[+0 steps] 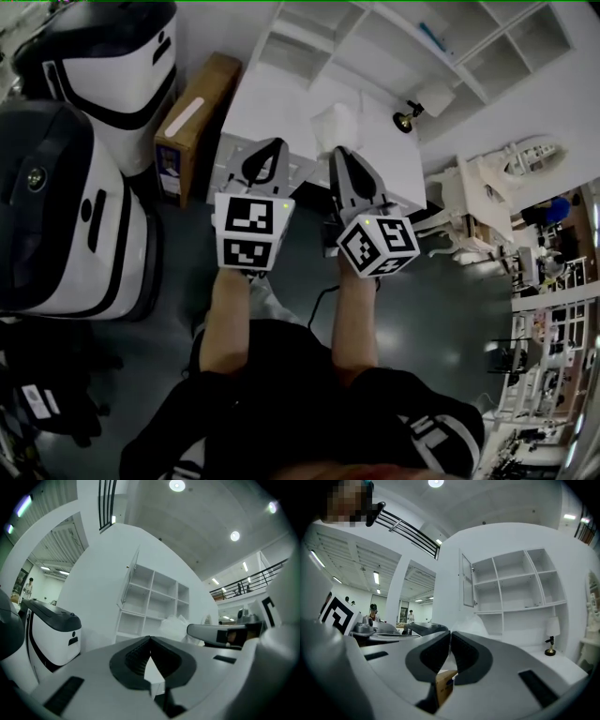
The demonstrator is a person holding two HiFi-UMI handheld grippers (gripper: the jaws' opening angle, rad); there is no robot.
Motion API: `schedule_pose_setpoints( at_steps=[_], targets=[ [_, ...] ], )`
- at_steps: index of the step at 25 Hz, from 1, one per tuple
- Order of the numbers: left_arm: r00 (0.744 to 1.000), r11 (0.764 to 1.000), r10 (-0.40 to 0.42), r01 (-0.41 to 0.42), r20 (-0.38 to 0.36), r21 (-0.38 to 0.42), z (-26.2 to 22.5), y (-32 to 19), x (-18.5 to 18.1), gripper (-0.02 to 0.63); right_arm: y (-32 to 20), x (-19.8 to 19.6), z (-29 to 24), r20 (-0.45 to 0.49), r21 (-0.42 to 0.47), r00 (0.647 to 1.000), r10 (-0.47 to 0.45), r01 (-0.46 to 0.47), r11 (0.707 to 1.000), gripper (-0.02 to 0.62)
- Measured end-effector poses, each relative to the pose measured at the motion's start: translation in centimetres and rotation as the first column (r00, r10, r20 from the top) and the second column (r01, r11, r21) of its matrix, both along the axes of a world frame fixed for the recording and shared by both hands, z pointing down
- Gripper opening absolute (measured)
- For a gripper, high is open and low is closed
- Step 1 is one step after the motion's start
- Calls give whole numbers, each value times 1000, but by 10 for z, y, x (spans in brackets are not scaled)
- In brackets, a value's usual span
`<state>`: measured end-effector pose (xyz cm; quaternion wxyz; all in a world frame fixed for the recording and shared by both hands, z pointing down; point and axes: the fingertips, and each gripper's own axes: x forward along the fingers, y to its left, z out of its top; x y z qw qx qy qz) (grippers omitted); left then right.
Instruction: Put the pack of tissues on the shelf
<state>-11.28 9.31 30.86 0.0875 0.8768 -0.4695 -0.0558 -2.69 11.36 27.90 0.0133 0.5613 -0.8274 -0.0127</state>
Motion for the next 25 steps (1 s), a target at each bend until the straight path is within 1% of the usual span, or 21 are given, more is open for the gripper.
schedule_pose_setpoints(
  at_steps=[5,7,9,10,14,19,25],
  targets=[
    [999,999,-46,47,21,-21,7,-3,-15,11,-8,-12,8,31,-19,999,-41,42,999,23],
    [998,998,-61,61,-5,-32,11,-6,-23,11,-11,-18,16,33,-29,998,-52,53,998,23],
    [997,998,-53,51,-51,-47,15,-8,-24,11,-14,-19,21,36,-37,998,-50,52,998,23],
    [997,998,-49,46,-59,-50,16,-10,-22,11,-16,-18,21,38,-38,998,-47,49,998,23],
    [999,998,-32,30,-22,-54,21,-19,-10,11,-25,-5,25,44,-40,999,-16,18,999,23],
    [999,998,4,-7,-46,-58,27,-41,9,11,-41,17,29,52,-37,998,42,-40,999,23],
    [997,997,50,-54,-65,-57,25,-72,40,11,-66,47,23,37,-31,995,92,-90,995,23]
  ],
)
